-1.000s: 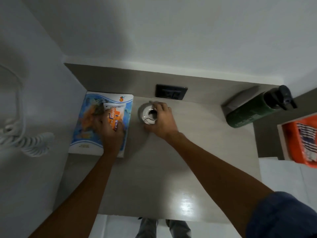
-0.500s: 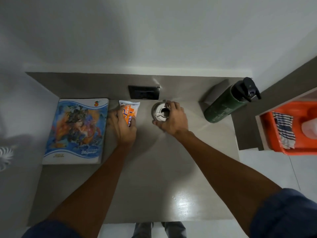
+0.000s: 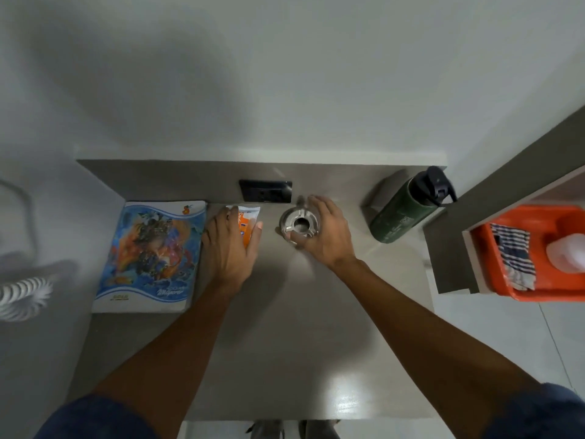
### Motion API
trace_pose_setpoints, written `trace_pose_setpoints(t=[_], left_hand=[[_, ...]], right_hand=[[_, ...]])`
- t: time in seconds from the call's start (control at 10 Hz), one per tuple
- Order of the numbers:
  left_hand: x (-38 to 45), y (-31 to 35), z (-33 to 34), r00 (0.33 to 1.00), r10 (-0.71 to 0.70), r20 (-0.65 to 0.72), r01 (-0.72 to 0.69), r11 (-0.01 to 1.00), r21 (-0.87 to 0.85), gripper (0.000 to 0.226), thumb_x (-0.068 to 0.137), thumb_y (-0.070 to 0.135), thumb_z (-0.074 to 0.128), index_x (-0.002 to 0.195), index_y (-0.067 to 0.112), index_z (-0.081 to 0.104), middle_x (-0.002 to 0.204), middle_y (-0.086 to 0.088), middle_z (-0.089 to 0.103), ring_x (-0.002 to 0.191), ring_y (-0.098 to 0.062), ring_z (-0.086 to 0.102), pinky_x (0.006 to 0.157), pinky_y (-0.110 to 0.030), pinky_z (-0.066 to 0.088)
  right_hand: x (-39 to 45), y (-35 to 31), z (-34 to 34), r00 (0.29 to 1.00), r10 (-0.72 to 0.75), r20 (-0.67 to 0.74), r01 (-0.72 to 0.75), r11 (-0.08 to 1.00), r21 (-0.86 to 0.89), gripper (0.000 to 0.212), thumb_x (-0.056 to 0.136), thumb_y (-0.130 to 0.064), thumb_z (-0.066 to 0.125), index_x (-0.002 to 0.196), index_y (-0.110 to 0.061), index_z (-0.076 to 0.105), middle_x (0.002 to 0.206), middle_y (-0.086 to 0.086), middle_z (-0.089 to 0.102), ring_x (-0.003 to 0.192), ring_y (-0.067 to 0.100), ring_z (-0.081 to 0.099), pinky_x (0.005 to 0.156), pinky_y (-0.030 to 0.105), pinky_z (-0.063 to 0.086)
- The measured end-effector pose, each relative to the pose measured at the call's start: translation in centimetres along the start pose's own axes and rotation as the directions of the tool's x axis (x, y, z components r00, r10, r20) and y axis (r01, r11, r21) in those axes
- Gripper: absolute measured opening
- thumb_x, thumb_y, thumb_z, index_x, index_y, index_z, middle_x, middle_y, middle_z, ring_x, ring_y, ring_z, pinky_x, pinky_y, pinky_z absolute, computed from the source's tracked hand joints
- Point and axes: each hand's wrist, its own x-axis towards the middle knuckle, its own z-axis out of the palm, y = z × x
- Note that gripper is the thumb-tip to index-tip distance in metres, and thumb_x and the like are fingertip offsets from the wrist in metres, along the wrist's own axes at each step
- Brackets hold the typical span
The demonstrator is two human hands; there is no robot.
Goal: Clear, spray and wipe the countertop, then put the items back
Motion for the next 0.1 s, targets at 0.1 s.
trace_pose_setpoints(t=[0.1], left_hand=[[1.17,1.72,-2.25,0.997,0.042,-0.059,-0.05,0.988,-0.146,0.064,0.111,0.056,0.051,0.152,0.007,0.053,0.15,-0.023,0.059,0.139,-0.042,0.058,0.117,-0.056,0.048]], right_hand=[[0.14,-2.12,-3.02,0.997,-0.048,-0.053,0.051,0.997,0.056,0.09,0.083,-0.05,0.093,0.158,-0.019,0.054,0.165,0.003,0.053,0.15,0.026,0.05,0.123,0.045,0.045]])
